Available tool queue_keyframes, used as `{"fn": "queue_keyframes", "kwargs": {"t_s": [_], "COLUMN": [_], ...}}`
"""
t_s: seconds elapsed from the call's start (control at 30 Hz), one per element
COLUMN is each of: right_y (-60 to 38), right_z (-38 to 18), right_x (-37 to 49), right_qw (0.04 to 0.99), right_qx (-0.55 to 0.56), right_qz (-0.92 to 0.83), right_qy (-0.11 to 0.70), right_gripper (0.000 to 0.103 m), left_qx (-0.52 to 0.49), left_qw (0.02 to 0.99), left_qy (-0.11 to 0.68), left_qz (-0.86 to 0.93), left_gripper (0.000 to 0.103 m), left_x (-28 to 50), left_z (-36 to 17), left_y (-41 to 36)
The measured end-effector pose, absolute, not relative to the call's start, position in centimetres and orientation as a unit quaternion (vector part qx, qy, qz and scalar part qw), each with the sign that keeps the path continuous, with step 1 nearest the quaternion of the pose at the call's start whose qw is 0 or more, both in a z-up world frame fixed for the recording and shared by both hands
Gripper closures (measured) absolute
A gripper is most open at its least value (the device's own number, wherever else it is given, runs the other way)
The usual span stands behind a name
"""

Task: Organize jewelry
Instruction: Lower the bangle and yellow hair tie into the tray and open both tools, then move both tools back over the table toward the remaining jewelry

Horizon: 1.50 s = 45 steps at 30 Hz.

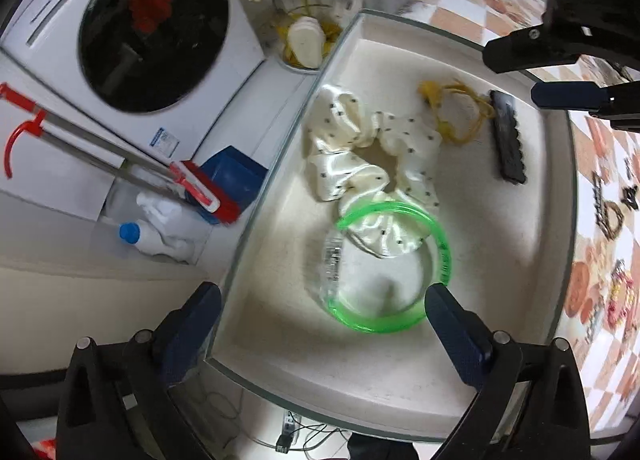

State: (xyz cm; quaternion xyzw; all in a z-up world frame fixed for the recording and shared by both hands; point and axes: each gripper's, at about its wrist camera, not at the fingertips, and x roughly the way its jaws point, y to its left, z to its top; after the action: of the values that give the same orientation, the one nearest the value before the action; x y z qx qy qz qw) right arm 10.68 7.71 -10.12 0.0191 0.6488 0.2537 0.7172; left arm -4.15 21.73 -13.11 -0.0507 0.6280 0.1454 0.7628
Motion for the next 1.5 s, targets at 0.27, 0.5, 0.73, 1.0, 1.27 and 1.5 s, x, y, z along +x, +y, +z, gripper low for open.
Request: {"fn": "queue_keyframes", "kwargs": {"t_s": [0.27,0.5,0.73,1.0,1.27,1.5], "right_y": [3.7,-1.3,-9.2,-18.4,-25.6,-29.2], "right_z": [-8.0,-6.6,-6.0,-6.8,-8.4,-9.8], "right_x": [9.6,8.8,7.7,4.9,1.1,-1.5], "right_qw": [0.730,0.744,0.753,0.751,0.736,0.718], "right_qx": [0.046,0.076,0.111,0.147,0.170,0.173], "right_qz": [0.233,0.196,0.125,0.034,-0.040,-0.069], "right_qy": [0.640,0.635,0.637,0.642,0.654,0.670], "right_gripper": [0.032,0.022,0.022,0.022,0.022,0.022], "left_qx": [-0.034,-0.012,0.008,0.026,0.053,0.076], "left_qw": [0.769,0.779,0.788,0.791,0.782,0.775], "left_qy": [0.623,0.617,0.612,0.611,0.619,0.622], "left_qz": [0.139,0.113,0.068,0.014,-0.044,-0.085], "left_gripper": [0.000,0.000,0.000,0.000,0.000,0.000], "left_x": [-3.7,-2.8,-0.9,1.8,3.3,4.0], "left_z": [-11.4,-9.5,-8.3,-8.0,-9.0,-10.3], "left_y": [20.3,17.9,14.4,9.5,4.3,0.1]}}
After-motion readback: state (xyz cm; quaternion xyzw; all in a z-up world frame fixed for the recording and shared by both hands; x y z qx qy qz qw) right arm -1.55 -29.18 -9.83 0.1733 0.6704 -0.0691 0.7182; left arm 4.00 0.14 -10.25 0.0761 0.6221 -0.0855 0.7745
